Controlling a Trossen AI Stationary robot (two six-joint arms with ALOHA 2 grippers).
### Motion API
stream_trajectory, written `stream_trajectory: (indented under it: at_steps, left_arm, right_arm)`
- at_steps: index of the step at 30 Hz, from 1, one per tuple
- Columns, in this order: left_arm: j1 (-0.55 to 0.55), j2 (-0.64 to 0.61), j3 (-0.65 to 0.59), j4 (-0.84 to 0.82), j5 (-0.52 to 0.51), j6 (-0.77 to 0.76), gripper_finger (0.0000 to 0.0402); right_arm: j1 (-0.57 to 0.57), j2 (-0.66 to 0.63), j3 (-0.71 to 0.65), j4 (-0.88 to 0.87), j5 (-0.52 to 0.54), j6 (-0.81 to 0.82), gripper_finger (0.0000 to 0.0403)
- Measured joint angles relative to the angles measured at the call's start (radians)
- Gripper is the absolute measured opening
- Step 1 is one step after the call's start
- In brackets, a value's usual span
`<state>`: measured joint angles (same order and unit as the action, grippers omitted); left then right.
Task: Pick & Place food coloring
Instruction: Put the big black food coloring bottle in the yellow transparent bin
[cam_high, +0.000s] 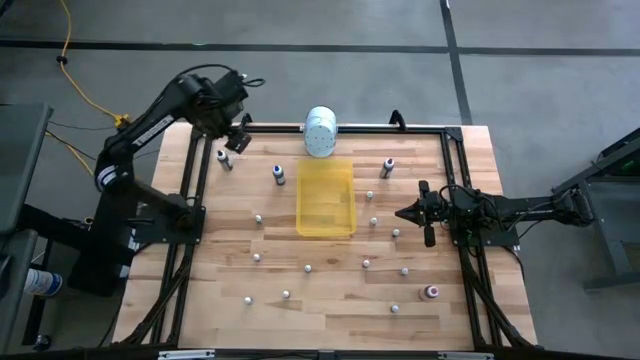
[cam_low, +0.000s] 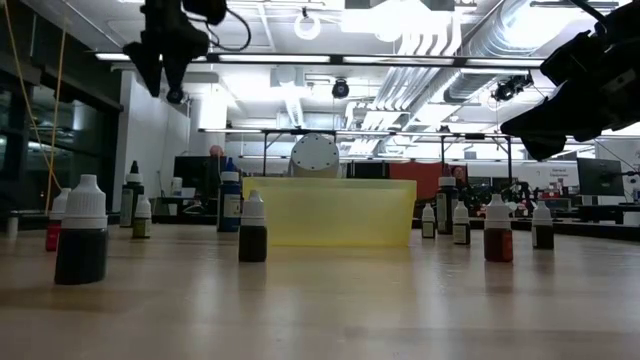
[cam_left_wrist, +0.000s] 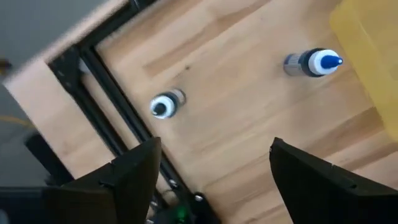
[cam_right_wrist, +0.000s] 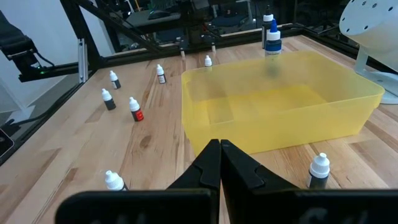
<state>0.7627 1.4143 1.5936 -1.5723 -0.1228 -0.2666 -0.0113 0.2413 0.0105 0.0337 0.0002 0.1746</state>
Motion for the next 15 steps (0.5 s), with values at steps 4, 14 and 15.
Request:
stream_trajectory:
  at_steps: [4, 14, 15]
  left_arm:
    - [0.029, 0.028, -0.03, 0.002, 0.014, -0.09, 0.0289]
    - [0.096, 0.029, -0.219, 0.04, 0.001, -0.299, 0.0289]
    - [0.099, 0.029, -0.243, 0.06, 0.001, -0.311, 0.0289]
  right_arm:
    - [0.0, 0.0, 0.0, 0.0, 0.0, 0.0, 0.0]
    - [0.0, 0.0, 0.0, 0.0, 0.0, 0.0, 0.0]
    - [0.0, 0.0, 0.0, 0.0, 0.0, 0.0, 0.0]
